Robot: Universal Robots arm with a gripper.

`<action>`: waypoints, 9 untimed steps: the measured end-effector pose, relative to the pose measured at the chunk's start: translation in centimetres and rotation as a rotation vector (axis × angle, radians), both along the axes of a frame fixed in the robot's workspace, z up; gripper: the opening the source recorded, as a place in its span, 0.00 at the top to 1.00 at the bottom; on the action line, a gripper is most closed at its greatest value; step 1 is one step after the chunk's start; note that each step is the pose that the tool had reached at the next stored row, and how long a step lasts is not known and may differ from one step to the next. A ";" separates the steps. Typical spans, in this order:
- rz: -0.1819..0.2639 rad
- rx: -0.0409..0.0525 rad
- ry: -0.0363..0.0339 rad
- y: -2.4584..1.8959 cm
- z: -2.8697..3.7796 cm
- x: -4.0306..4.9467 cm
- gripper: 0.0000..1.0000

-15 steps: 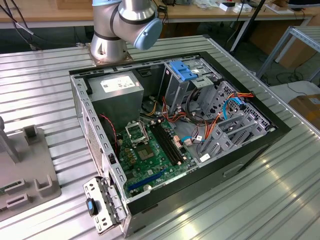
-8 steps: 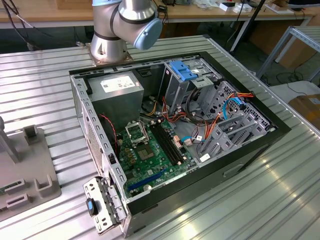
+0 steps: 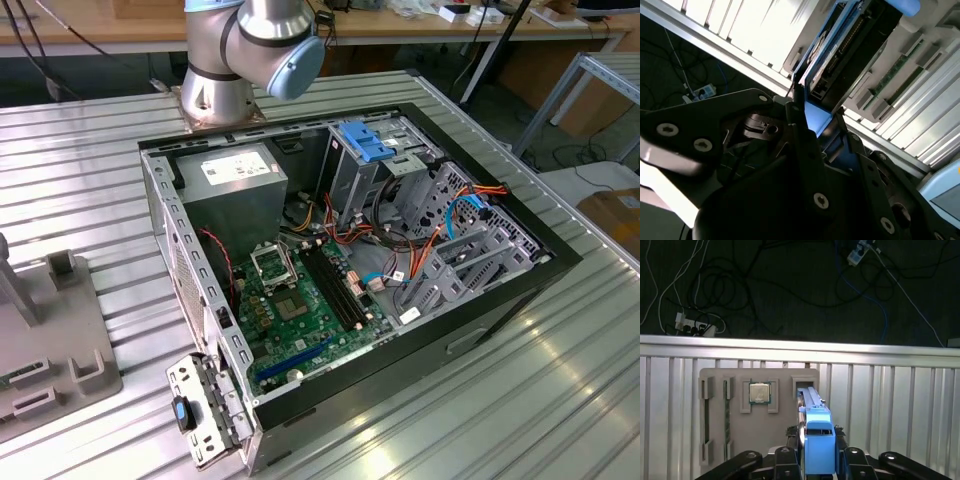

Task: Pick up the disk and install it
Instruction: 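Pick up the disk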

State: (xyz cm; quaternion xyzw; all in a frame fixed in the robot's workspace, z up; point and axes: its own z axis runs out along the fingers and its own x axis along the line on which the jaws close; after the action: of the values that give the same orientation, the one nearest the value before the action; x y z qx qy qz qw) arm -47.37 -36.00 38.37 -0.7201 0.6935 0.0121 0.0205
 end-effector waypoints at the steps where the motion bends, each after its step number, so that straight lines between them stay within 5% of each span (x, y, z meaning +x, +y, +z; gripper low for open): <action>1: 0.000 0.0001 0.0000 0.00 0.86 0.00 0.64; 5: 0.000 0.0000 0.0000 0.00 2.23 0.00 0.64; 9: 0.000 0.0000 0.0000 0.00 2.29 0.00 0.64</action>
State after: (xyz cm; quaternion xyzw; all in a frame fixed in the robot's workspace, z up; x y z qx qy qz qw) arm -47.37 -36.00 40.66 -0.7201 0.6935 0.0121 0.0205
